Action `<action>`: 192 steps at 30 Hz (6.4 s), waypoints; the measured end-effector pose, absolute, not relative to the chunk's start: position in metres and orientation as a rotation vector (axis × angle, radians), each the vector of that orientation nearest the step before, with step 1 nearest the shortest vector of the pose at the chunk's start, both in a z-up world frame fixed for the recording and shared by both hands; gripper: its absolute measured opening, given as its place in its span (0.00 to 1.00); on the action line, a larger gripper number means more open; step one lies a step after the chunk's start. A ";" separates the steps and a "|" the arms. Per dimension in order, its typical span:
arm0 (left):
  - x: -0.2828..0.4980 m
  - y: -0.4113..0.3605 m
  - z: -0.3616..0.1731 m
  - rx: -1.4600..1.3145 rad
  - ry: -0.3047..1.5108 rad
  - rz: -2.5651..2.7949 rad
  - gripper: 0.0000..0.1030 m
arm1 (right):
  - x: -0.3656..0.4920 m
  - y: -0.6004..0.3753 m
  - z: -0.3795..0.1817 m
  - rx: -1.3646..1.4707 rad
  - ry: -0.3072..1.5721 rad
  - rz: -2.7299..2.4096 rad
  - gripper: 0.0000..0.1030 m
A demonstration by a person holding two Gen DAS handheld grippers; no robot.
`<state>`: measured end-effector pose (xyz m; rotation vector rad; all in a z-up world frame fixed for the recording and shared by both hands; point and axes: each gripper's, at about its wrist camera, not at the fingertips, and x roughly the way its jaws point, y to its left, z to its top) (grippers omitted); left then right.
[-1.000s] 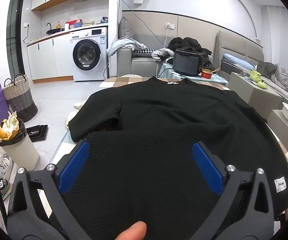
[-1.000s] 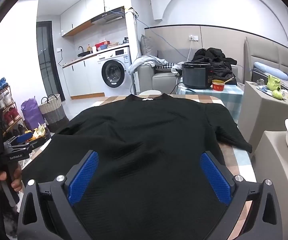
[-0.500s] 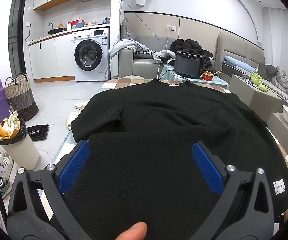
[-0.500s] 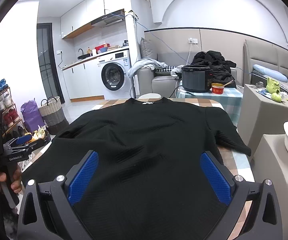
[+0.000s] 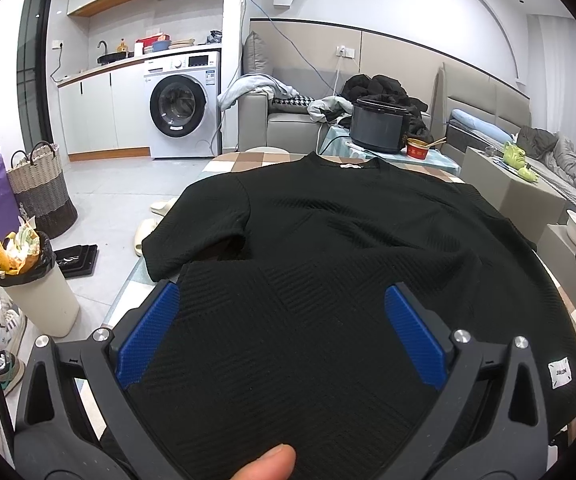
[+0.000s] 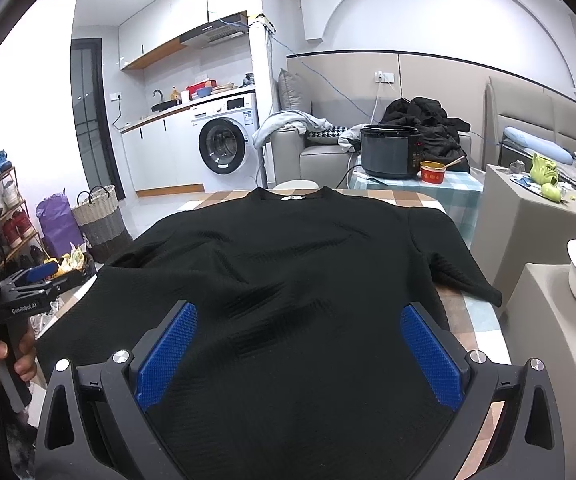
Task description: Fold small clothes
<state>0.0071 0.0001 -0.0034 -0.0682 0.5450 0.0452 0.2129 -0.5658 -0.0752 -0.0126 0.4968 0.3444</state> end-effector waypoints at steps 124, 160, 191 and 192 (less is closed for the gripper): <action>0.154 0.038 -0.018 -0.169 0.686 0.105 0.99 | 0.437 -0.763 -0.105 0.626 0.717 -0.254 0.05; 0.151 0.042 -0.014 -0.192 0.706 0.121 0.99 | 0.438 -0.620 -0.134 -0.099 0.943 0.271 0.54; 0.136 0.209 -0.078 -0.699 0.829 0.204 0.65 | 0.408 -0.644 -0.098 0.122 0.909 0.087 0.52; 0.135 0.206 -0.078 -0.712 0.825 0.184 0.65 | 0.408 -0.644 -0.099 0.125 0.910 0.088 0.52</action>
